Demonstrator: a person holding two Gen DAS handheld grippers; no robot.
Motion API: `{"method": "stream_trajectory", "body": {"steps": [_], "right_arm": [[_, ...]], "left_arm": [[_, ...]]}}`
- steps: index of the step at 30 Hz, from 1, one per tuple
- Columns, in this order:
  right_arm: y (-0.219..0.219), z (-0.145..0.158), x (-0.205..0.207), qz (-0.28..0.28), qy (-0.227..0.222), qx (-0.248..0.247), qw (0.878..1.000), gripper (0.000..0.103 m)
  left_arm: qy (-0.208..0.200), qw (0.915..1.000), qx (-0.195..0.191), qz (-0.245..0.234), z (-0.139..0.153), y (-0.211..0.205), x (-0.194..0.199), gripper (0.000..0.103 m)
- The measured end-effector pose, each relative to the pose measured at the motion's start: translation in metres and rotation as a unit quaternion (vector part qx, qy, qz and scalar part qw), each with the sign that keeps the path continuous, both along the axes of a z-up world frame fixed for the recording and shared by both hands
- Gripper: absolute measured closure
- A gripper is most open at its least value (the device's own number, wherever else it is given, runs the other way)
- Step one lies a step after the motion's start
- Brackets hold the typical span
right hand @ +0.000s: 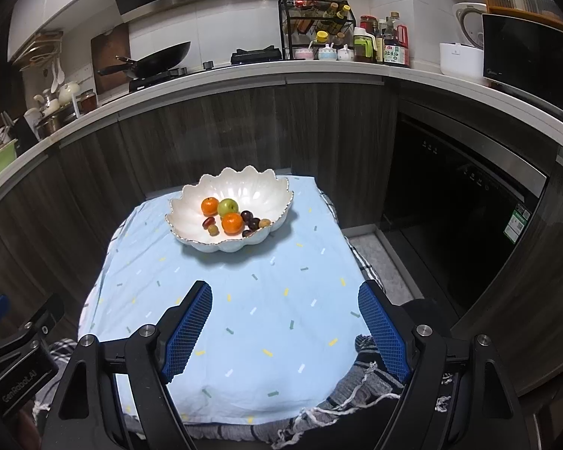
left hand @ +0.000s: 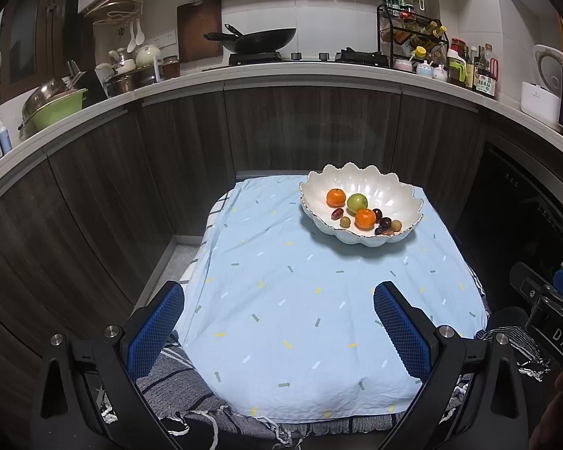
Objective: Organize fruits
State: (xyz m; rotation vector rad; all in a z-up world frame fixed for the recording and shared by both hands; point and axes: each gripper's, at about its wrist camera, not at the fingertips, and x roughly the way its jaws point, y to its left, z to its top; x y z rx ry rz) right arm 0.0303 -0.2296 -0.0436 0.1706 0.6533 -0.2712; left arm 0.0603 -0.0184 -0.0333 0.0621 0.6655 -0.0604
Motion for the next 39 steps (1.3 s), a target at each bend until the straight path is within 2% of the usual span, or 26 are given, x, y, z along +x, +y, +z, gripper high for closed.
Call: {"method": "stream_trajectory", "body": {"steps": [39], "right_arm": [[0.0008, 0.0007, 0.0004, 0.003, 0.003, -0.001, 1.0, 0.022]], "left_arm": [[0.009, 0.9999, -0.005, -0.007, -0.0055, -0.0044, -0.0001, 0.0]]}}
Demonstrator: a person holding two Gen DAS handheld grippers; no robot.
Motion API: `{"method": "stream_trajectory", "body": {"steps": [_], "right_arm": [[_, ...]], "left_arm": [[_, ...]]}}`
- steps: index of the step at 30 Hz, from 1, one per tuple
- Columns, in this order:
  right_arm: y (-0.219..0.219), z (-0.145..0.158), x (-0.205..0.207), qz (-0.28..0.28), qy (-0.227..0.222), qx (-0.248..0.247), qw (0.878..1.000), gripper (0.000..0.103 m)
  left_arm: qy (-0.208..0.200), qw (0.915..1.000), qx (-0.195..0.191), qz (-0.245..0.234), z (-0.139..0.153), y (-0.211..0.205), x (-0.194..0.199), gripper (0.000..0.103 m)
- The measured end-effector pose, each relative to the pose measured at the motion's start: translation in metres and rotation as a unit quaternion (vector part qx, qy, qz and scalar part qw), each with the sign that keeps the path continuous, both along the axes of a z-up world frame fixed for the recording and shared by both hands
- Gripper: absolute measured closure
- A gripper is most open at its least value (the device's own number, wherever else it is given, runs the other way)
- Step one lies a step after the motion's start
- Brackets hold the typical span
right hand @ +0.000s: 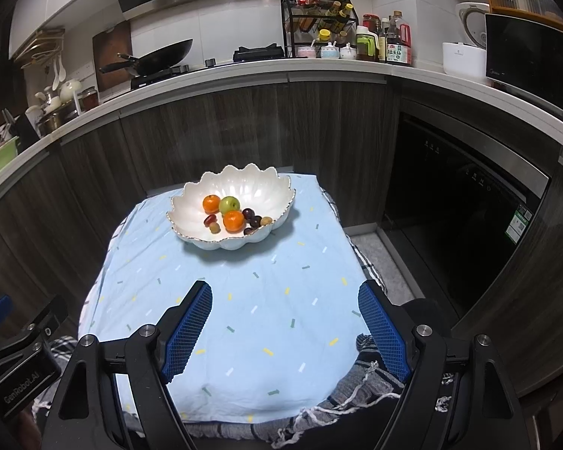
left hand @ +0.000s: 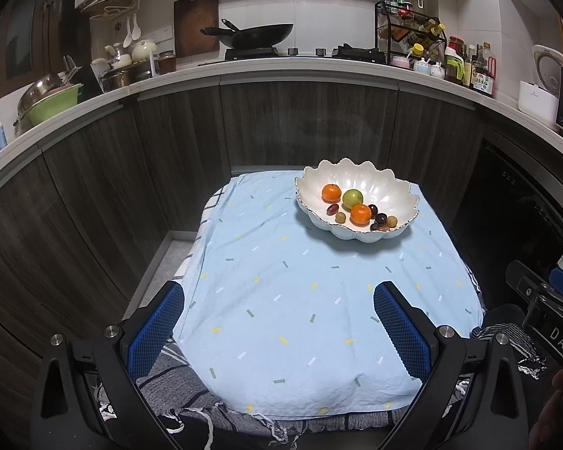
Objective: Organize fruits
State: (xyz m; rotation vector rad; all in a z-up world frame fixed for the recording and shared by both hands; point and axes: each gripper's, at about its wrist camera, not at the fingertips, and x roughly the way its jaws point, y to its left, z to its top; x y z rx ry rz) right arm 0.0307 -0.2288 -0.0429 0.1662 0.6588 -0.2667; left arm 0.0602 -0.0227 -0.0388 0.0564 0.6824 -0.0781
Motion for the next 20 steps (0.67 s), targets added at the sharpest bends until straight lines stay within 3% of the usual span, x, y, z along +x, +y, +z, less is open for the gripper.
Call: {"method": "stream_trajectory", "body": {"steps": [20], "right_arm": [[0.0011, -0.0038, 0.0012, 0.003, 0.003, 0.0, 1.0, 0.022]], "left_arm": [[0.007, 1.0, -0.003, -0.002, -0.0017, -0.0001, 0.002, 0.0]]}}
